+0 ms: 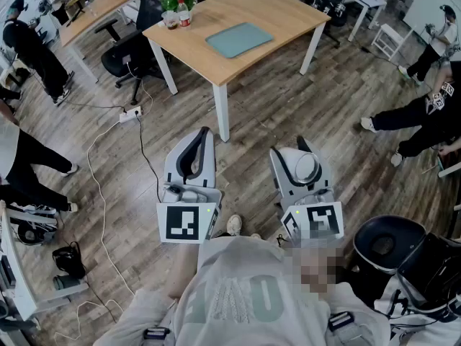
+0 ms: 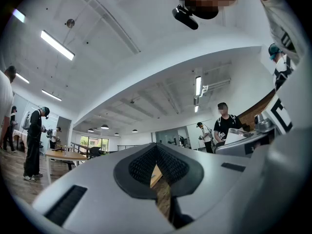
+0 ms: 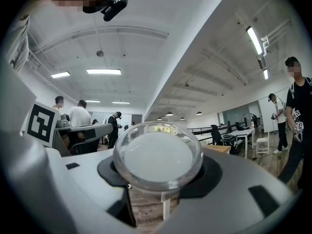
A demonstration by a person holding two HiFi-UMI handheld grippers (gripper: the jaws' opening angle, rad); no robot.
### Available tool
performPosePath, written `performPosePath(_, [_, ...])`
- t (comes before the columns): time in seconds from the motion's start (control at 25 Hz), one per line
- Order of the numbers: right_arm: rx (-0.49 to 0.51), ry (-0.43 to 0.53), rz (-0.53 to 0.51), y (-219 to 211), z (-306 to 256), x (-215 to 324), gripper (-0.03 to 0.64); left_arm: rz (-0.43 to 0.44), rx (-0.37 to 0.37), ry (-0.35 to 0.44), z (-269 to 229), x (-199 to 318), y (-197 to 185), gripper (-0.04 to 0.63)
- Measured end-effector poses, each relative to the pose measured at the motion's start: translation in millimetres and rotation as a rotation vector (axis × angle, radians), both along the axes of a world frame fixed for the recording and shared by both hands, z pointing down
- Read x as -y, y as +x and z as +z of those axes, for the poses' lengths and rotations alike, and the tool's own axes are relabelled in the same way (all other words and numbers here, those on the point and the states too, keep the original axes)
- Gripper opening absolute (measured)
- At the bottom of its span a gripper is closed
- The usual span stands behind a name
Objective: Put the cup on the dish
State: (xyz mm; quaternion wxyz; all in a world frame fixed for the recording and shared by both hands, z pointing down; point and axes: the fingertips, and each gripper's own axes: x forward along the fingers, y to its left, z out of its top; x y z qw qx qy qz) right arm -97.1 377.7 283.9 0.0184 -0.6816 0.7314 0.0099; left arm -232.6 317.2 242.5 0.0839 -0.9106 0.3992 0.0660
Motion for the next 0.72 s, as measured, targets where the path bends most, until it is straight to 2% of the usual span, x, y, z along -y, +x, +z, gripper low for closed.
performPosePath(0.16, [0.000,-0.003,0.003,-1,1,5,0.253,-0.019,-0.016,0.028,-3,7,-7,0.011])
performPosePath(0.36, [-0.006,-0.008,-0.003,0,5,16,0.253,-0.034,-0.019,0.016,2,20,-10,0.011])
performPosePath(0.72, [-0.019,0.024,0.020,10,0,41,0.253,-0.007,-0.035,0.005,7,51,0,0.011])
